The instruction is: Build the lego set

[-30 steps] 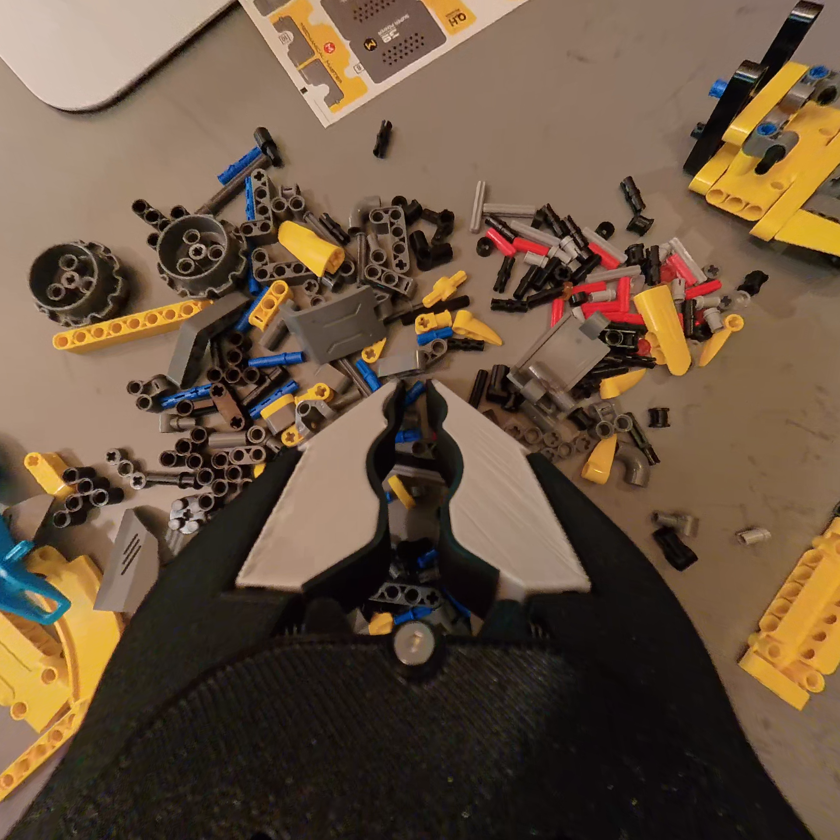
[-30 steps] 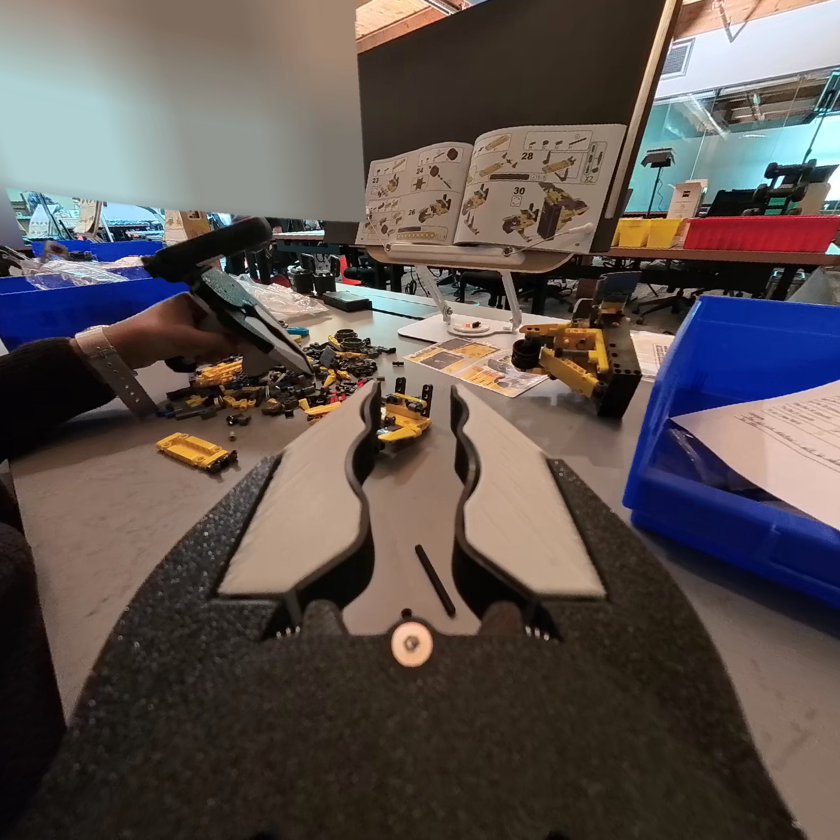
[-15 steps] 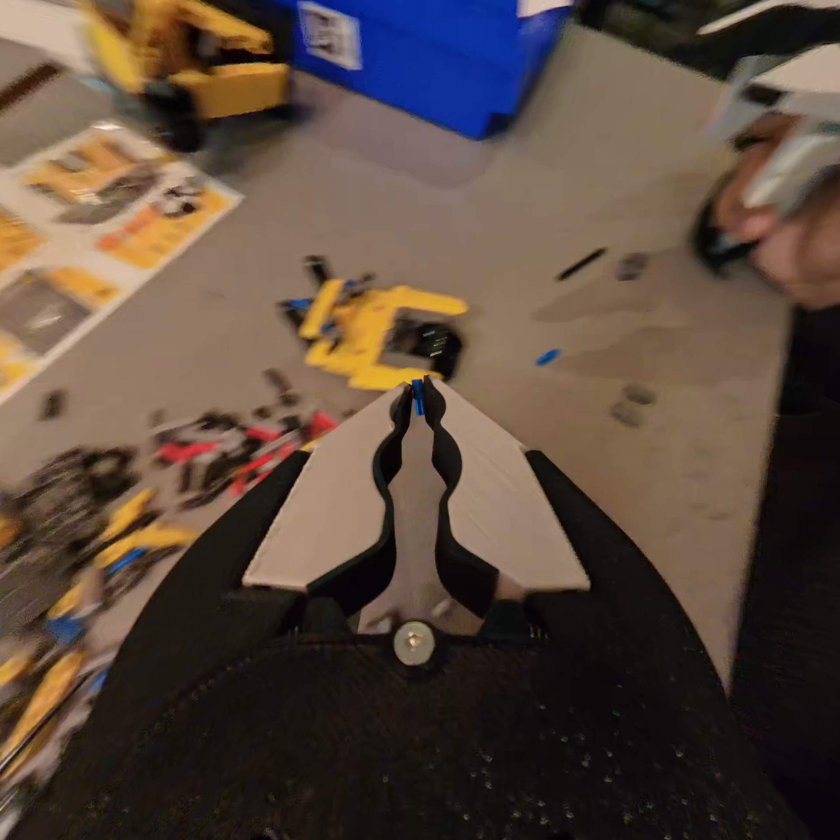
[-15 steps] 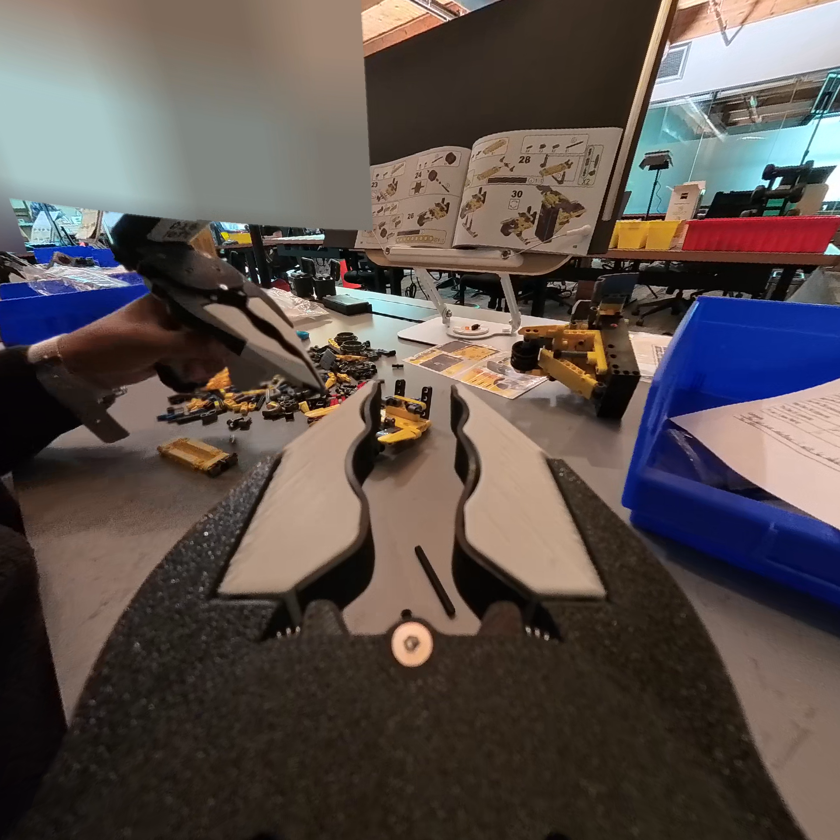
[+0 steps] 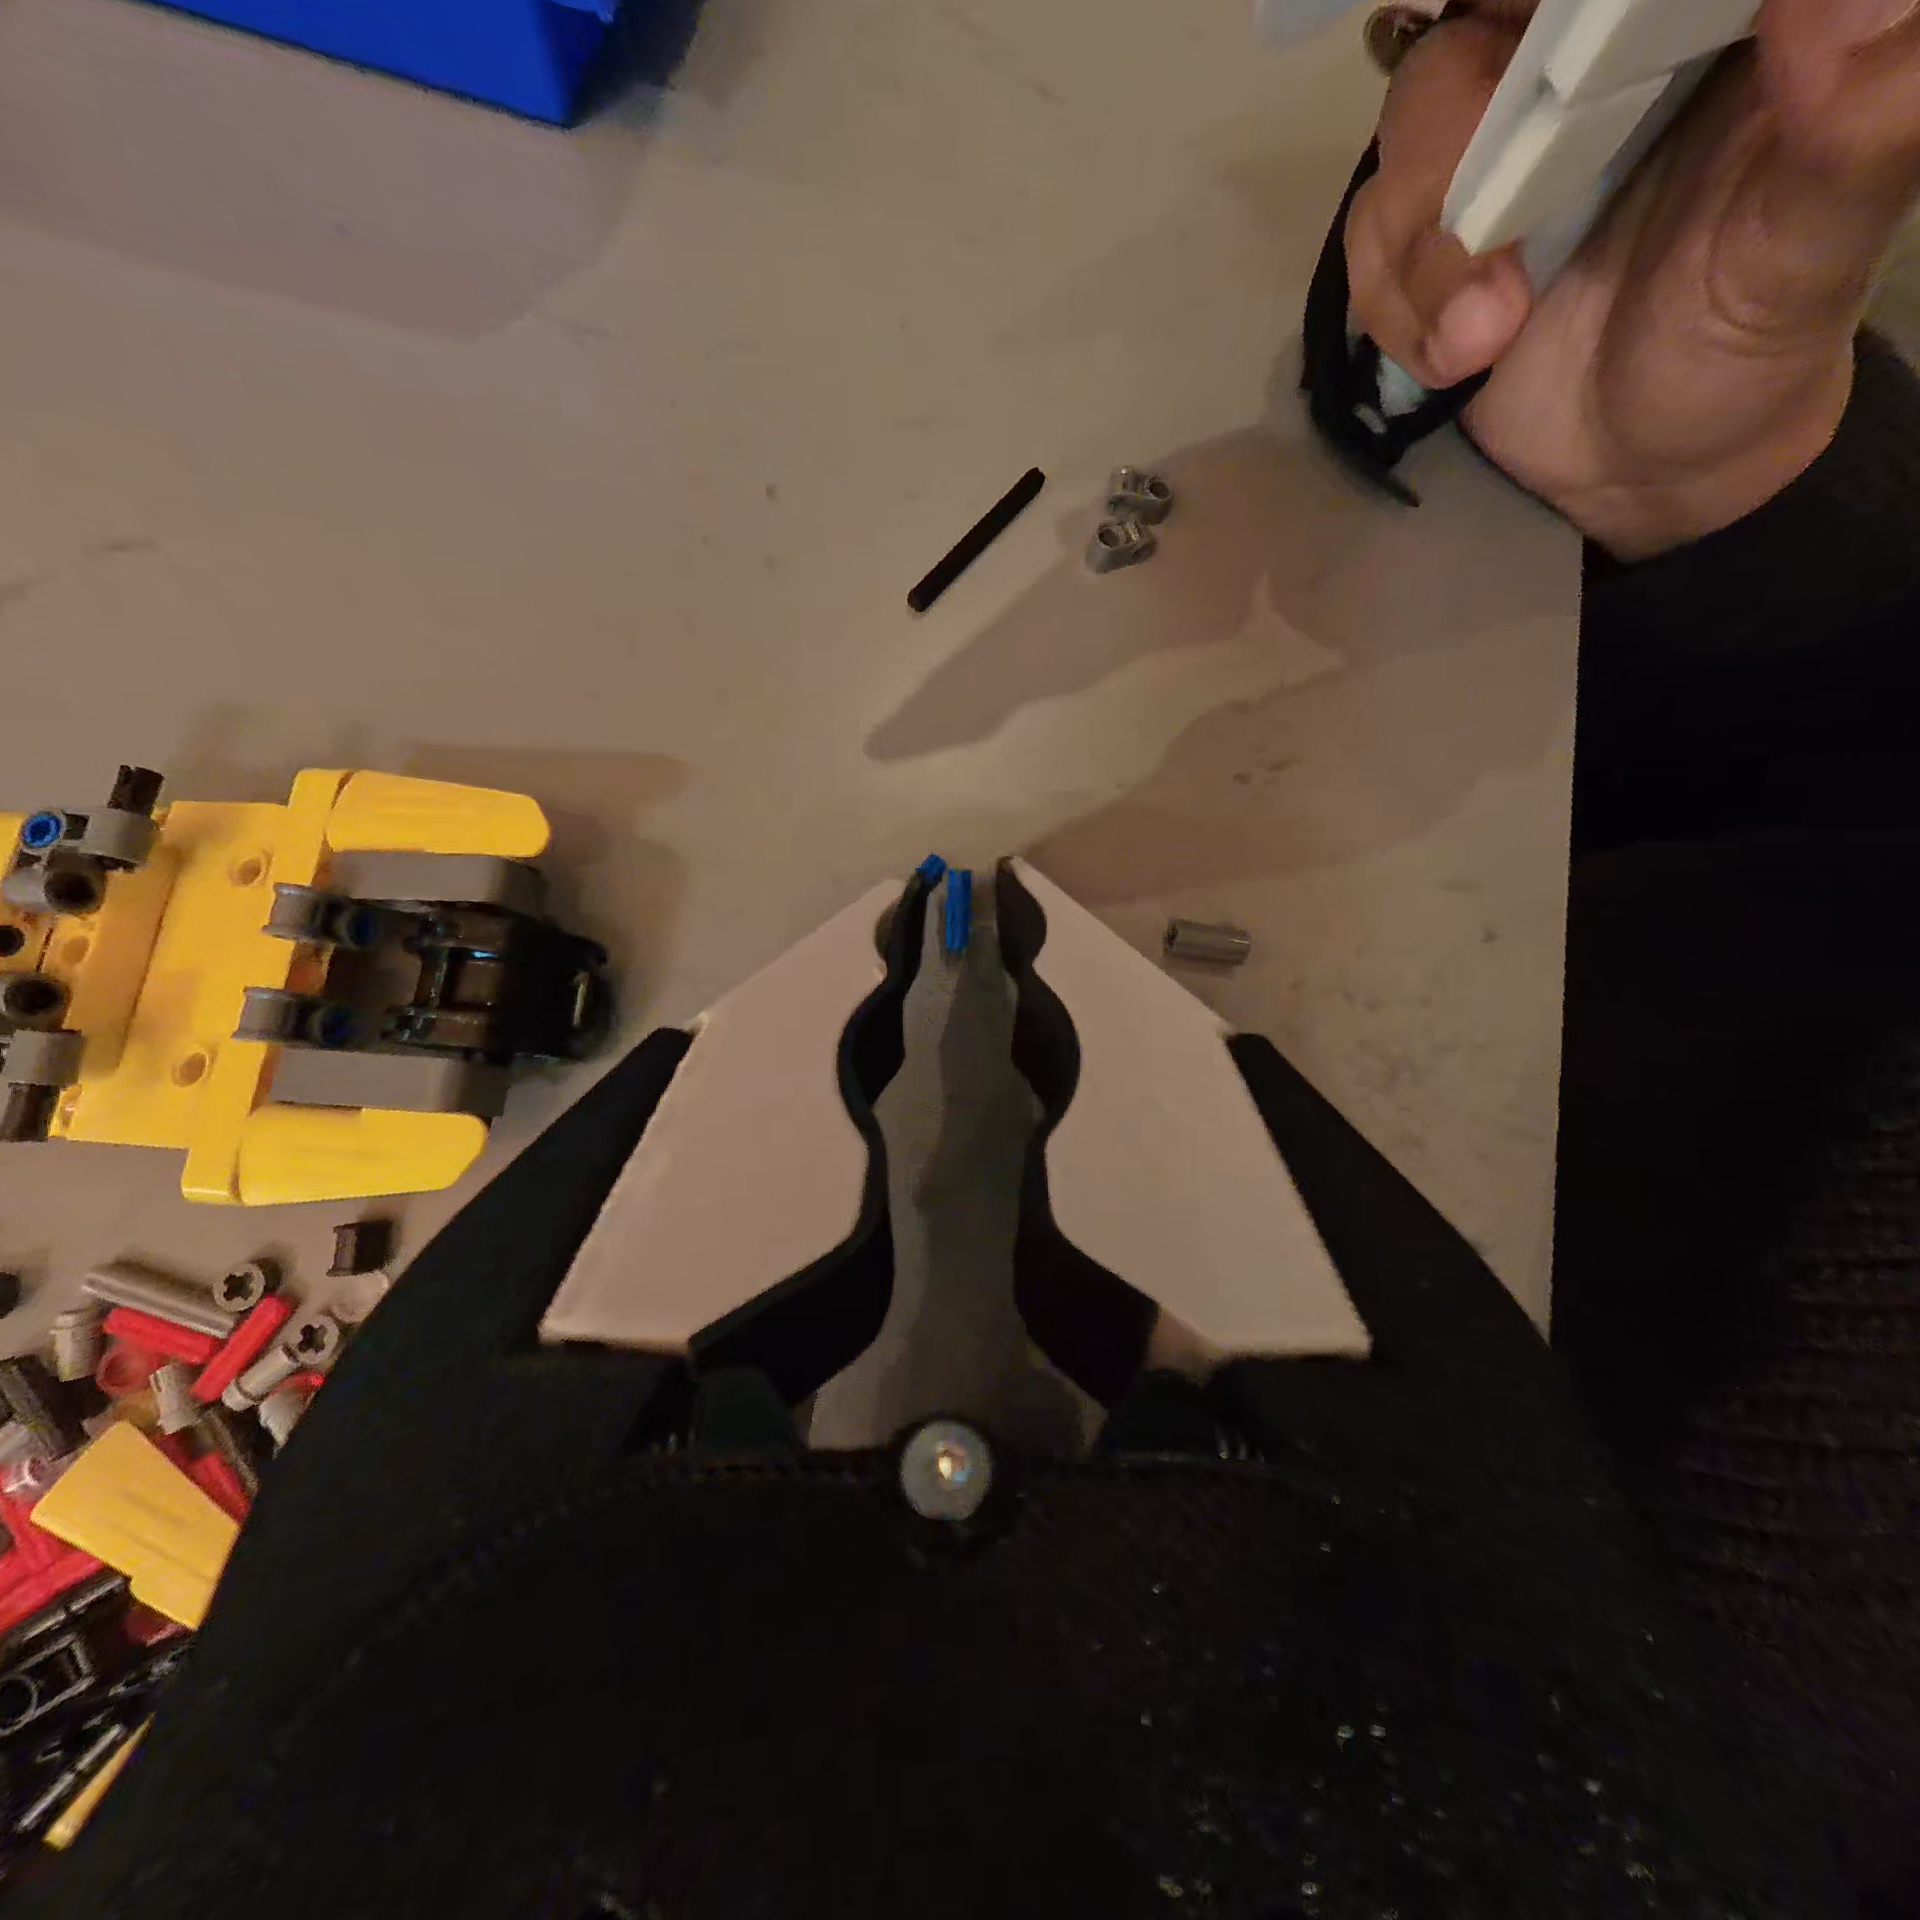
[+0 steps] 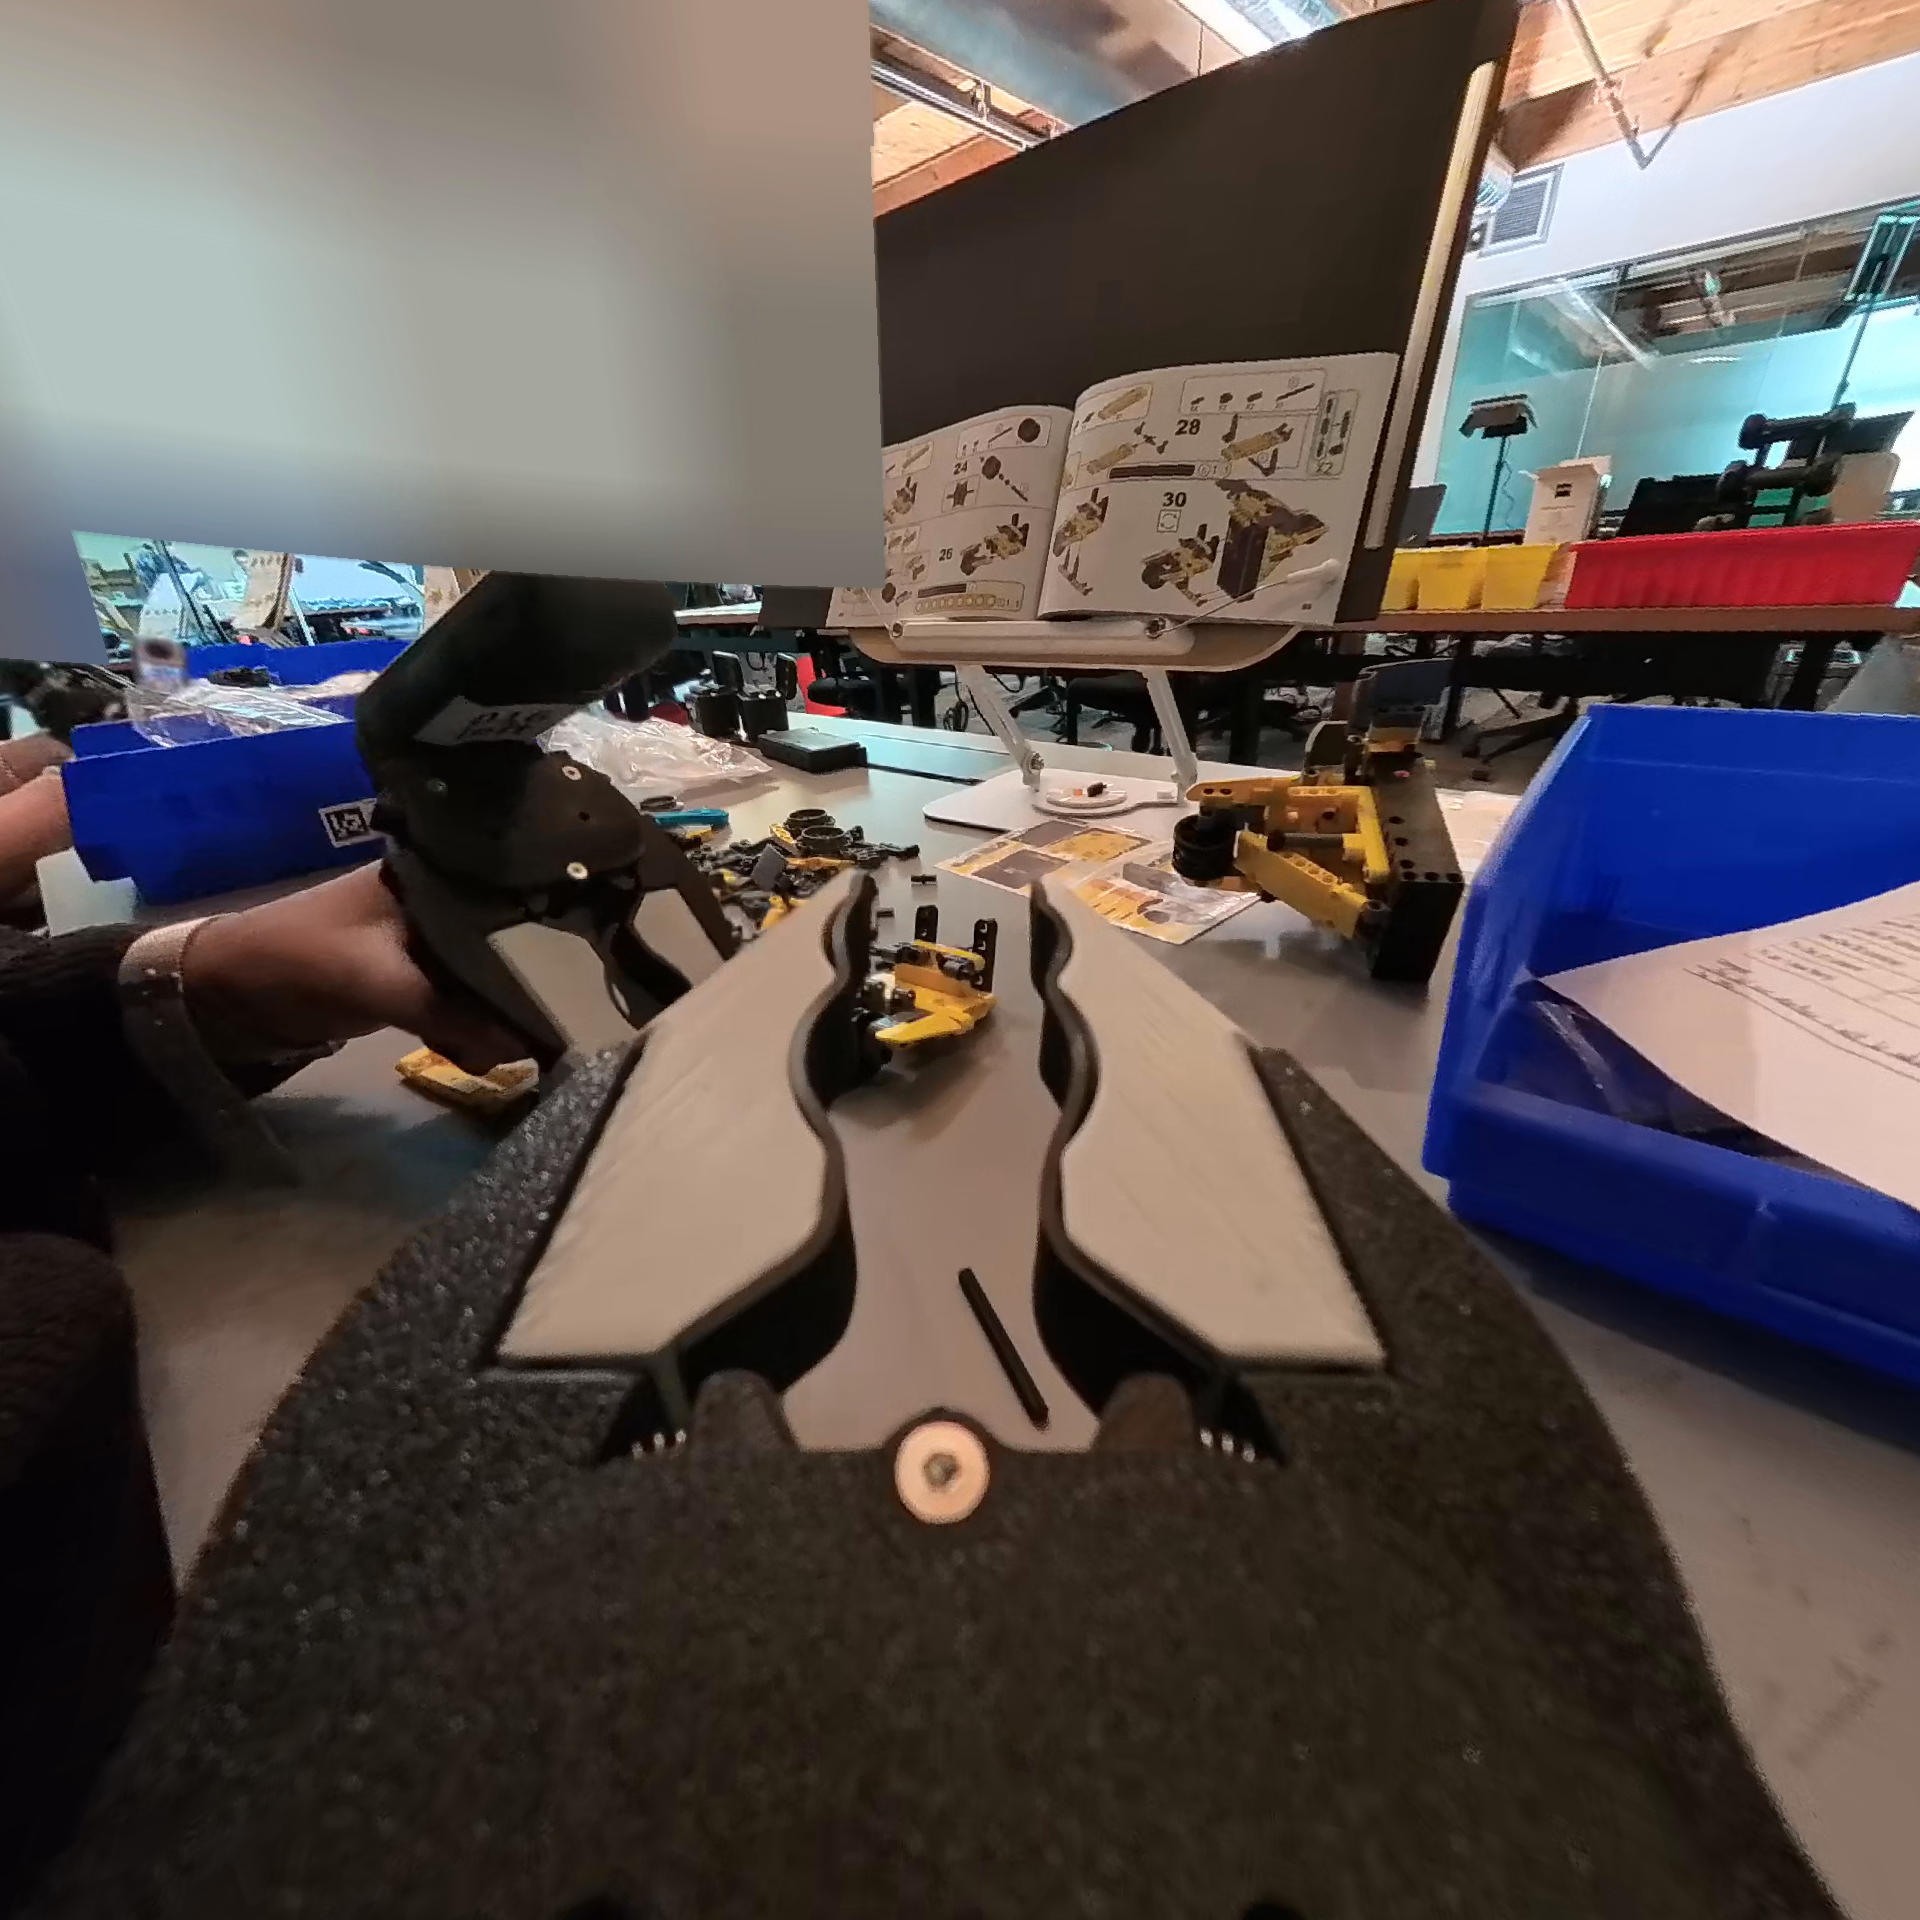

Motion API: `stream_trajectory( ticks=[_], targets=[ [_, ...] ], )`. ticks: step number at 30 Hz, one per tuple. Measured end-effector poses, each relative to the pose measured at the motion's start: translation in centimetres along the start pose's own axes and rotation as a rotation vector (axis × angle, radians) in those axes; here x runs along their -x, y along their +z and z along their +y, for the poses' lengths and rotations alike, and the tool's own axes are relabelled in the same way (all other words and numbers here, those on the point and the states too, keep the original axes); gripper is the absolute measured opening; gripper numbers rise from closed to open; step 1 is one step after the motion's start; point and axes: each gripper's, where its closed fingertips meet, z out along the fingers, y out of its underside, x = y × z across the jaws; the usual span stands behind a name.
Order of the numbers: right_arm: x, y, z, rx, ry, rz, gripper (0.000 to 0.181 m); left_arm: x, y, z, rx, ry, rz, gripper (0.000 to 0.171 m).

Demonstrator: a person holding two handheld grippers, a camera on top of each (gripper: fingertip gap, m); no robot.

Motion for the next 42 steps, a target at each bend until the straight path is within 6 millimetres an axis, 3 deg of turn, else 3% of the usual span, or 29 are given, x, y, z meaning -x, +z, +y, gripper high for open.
stream_trajectory(
  ticks=[5,10,16,19,22,28,32,42],
  targets=[
    [-0.1,-0.3,-0.3,-0.023,0.022,-0.006,0.03,2.1,-2.6,-0.6,-0.054,-0.038,-0.061,0.012],
    [-0.3,-0.4,-0.5,-0.038,0.047,-0.012,0.03,7.7,-8.9,0.1,-0.111,-0.106,-0.276,0.012],
    [-0.5,-0.4,-0.5,-0.04,0.06,-0.012,0.03,14.1,-17.9,3.7,-0.195,-0.273,-0.533,0.013],
    [-0.4,-0.3,-0.3,-0.031,0.06,-0.011,0.03,16.3,-20.2,6.4,-0.184,-0.349,-0.61,0.013],
    [-0.5,-0.2,-0.2,-0.023,0.055,-0.006,0.03,17.7,-20.3,8.7,-0.145,-0.394,-0.636,0.011],
    [-0.5,-0.1,0.0,-0.014,0.054,0.001,0.03,19.6,-17.5,11.3,-0.026,-0.41,-0.641,0.003],
    [-0.6,0.0,0.0,-0.012,0.061,-0.002,0.03,19.5,-16.1,11.5,0.013,-0.396,-0.612,0.005],
    [-0.5,-0.2,-0.2,-0.024,0.061,-0.004,0.03,20.2,-15.8,12.4,0.085,-0.381,-0.666,0.007]
  ],
)
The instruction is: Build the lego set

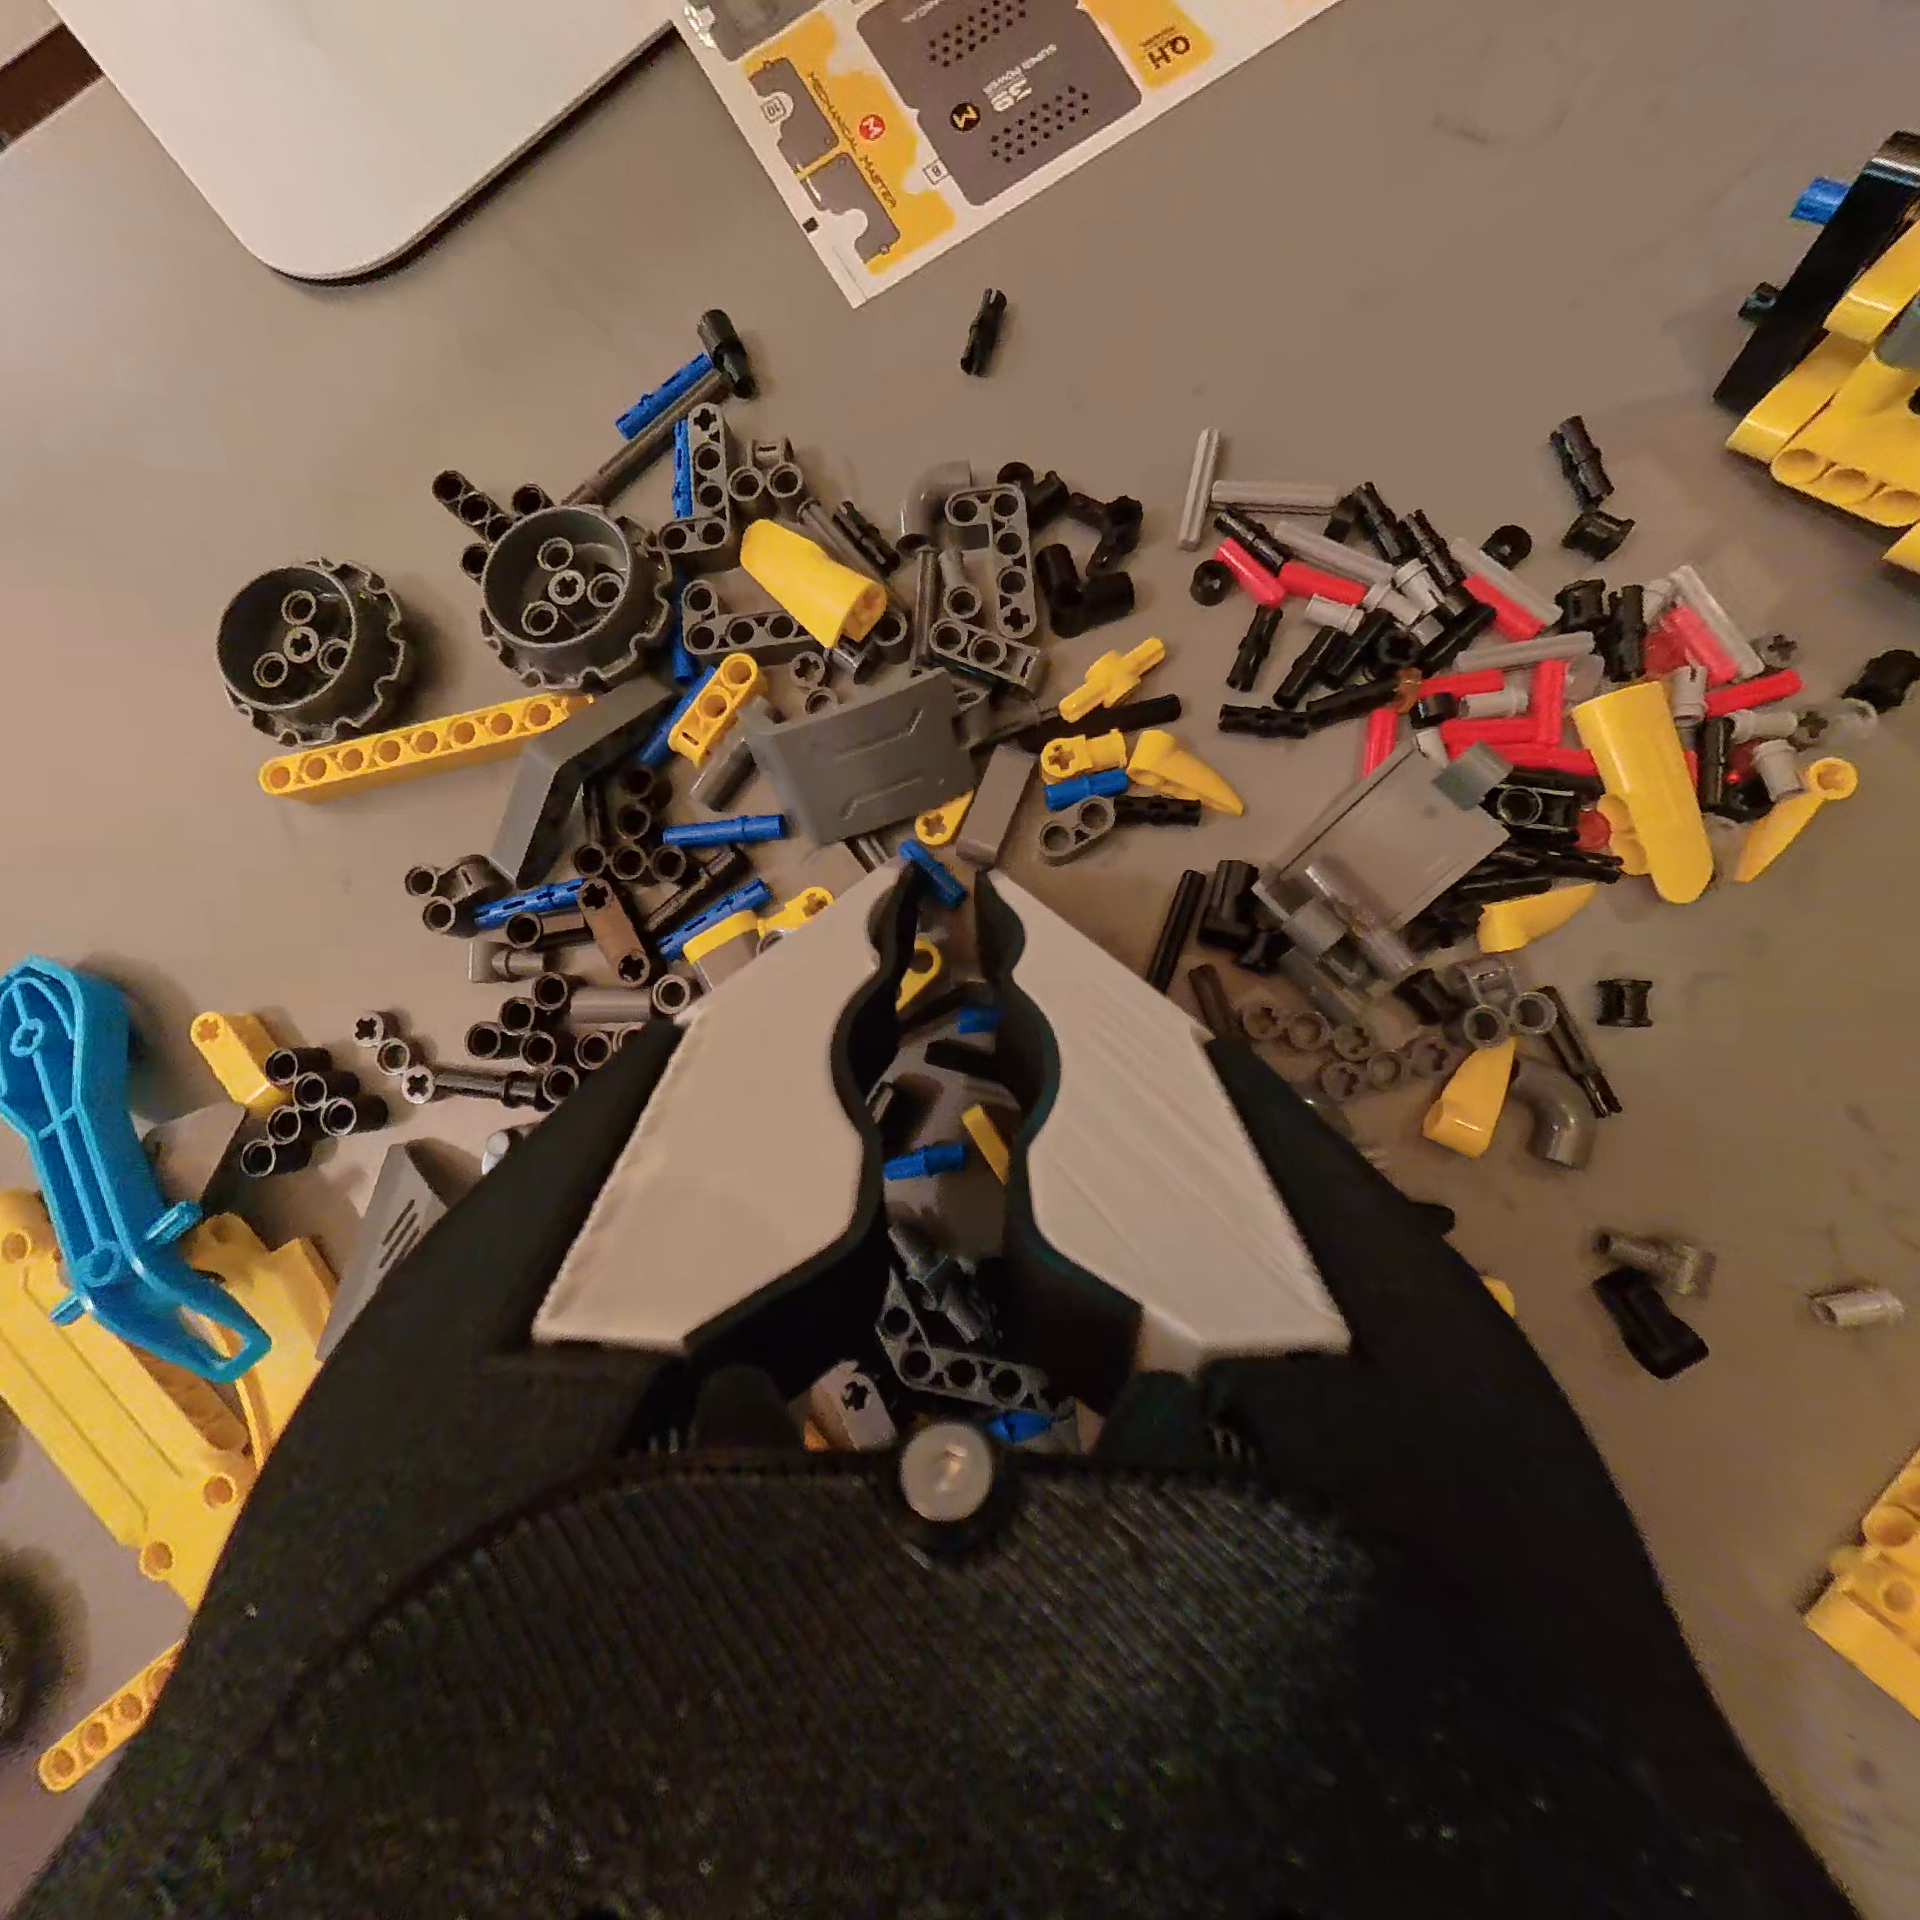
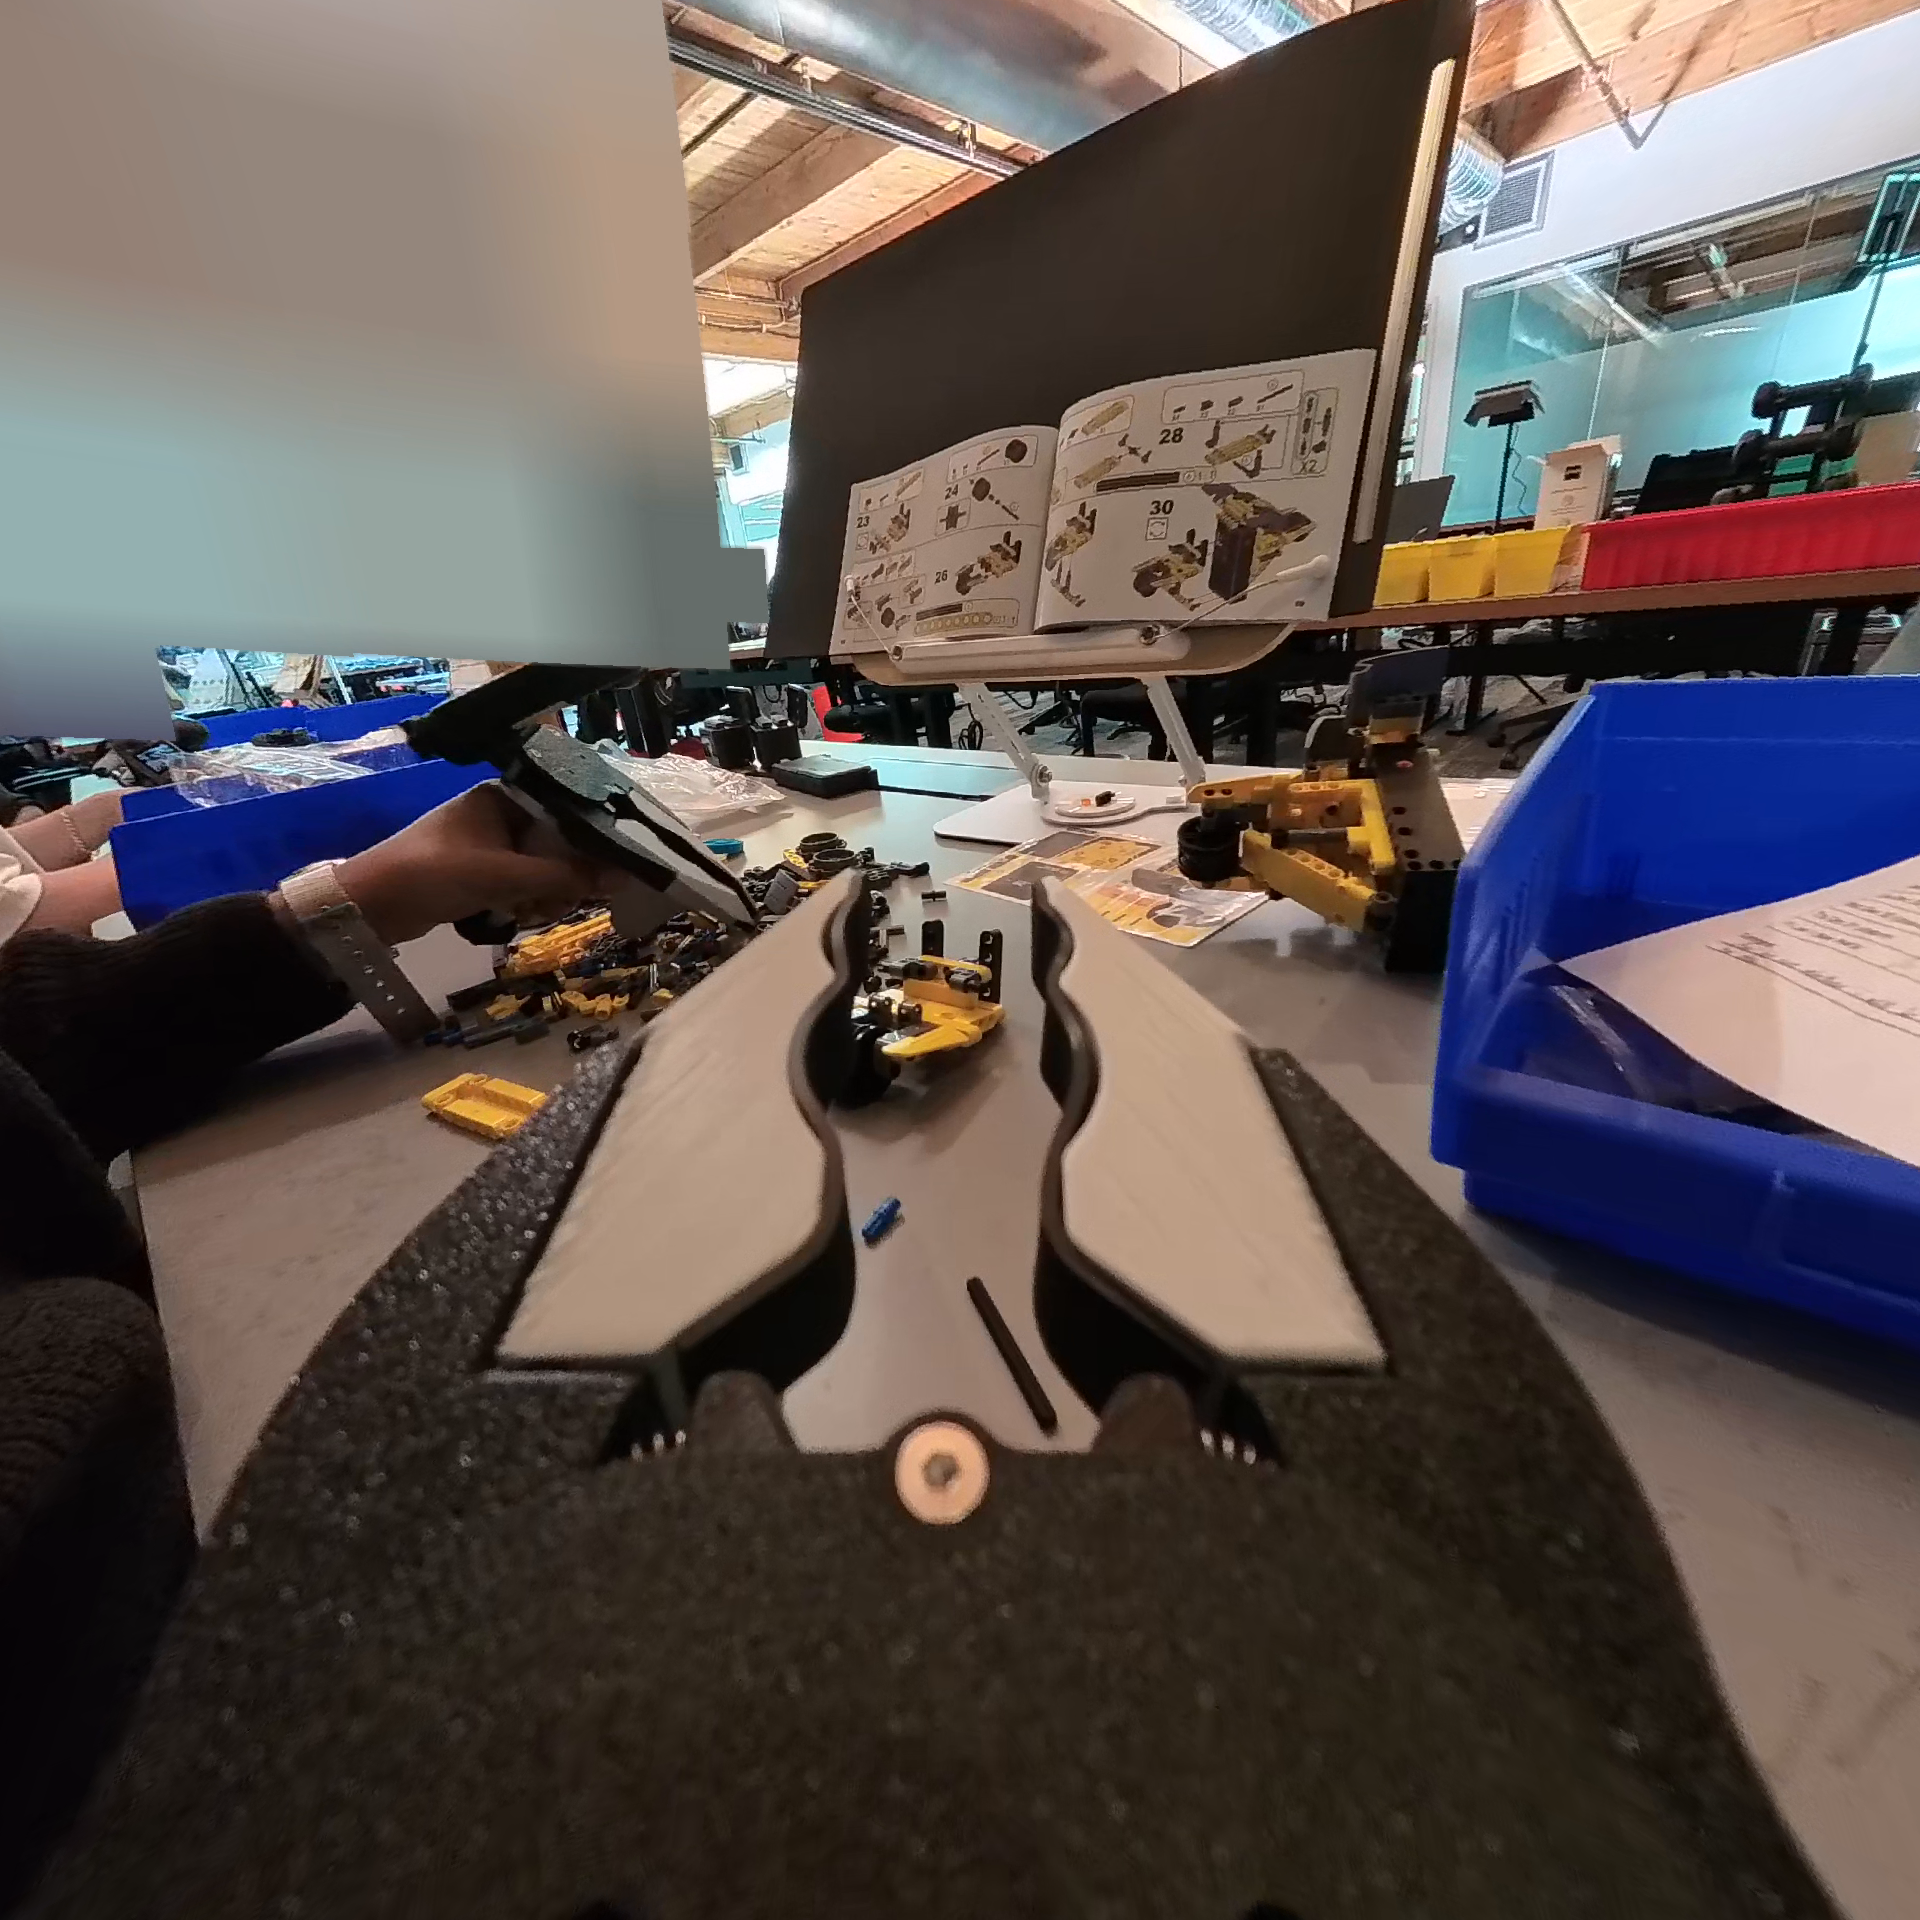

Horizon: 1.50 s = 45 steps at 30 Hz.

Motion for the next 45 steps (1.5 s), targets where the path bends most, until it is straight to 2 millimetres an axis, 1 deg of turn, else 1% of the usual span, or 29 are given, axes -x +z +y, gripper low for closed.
stream_trajectory(
  ticks=[5,8,11,13,14,15,16,19,22,23,24,25,27,30,33,37,39,41,42,43,45],
  targets=[
    [0.0,0.0,-0.1,-0.005,-0.002,0.0,0.03,0.0,0.1,0.0,0.005,0.006,0.001,0.005],
    [0.0,-0.1,-0.1,-0.006,-0.002,0.0,0.03,0.0,-0.1,0.0,0.001,0.028,-0.018,0.005],
    [0.0,0.0,-0.1,-0.007,0.0,0.001,0.03,-0.3,-1.1,-0.7,-0.036,0.05,-0.04,0.005],
    [0.0,0.0,-0.1,-0.007,0.003,0.001,0.03,-1.4,-2.1,-1.7,-0.075,0.058,-0.018,0.005],
    [0.0,0.0,-0.1,-0.006,0.003,0.002,0.03,-2.5,-2.7,-2.3,-0.099,0.063,0.012,0.005],
    [-0.1,0.0,-0.1,-0.006,0.004,0.002,0.03,-4.2,-3.2,-2.9,-0.126,0.076,0.063,0.005],
    [-0.1,0.0,-0.1,-0.006,0.005,0.002,0.03,-6.3,-3.8,-3.5,-0.151,0.095,0.13,0.005],
    [0.0,0.0,-0.1,-0.005,0.005,0.001,0.03,-14.2,-5.0,-4.3,-0.182,0.195,0.356,0.005],
    [0.0,0.0,-0.1,-0.008,0.002,0.001,0.03,-22.0,-5.5,-3.7,-0.169,0.303,0.552,0.005],
    [0.0,0.0,-0.1,-0.01,0.001,0.0,0.03,-24.1,-5.4,-3.3,-0.151,0.332,0.594,0.005],
    [0.1,0.0,-0.2,-0.012,0.0,-0.001,0.03,-25.7,-5.2,-2.9,-0.138,0.365,0.618,0.005],
    [0.1,-0.1,-0.2,-0.014,0.0,-0.001,0.03,-26.8,-4.8,-2.6,-0.125,0.397,0.62,0.005],
    [0.1,-0.1,-0.3,-0.021,0.0,-0.005,0.03,-27.9,-3.7,-2.2,-0.098,0.441,0.602,0.005],
    [0.2,-0.2,-0.4,-0.028,0.003,-0.01,0.03,-28.8,-2.8,-1.7,-0.067,0.485,0.595,0.005],
    [0.2,-0.3,-0.5,-0.036,0.005,-0.012,0.03,-28.9,-2.2,-1.5,-0.05,0.506,0.574,0.005],
    [0.2,-0.4,-0.6,-0.043,0.011,-0.013,0.03,-28.6,-2.7,-1.7,-0.055,0.491,0.588,0.013],
    [0.1,-0.4,-0.6,-0.044,0.015,-0.014,0.03,-27.9,-3.2,-1.9,-0.059,0.484,0.586,0.014],
    [0.1,-0.4,-0.7,-0.045,0.018,-0.015,0.03,-26.2,-3.7,-2.3,-0.067,0.474,0.547,0.014],
    [0.1,-0.4,-0.7,-0.045,0.019,-0.016,0.03,-24.9,-4.0,-2.6,-0.073,0.462,0.515,0.014],
    [0.1,-0.4,-0.7,-0.046,0.02,-0.016,0.03,-23.3,-4.2,-3.0,-0.081,0.444,0.476,0.013],
    [0.1,-0.4,-0.7,-0.047,0.022,-0.016,0.03,-19.0,-4.7,-3.7,-0.105,0.378,0.375,0.013]
  ],
)
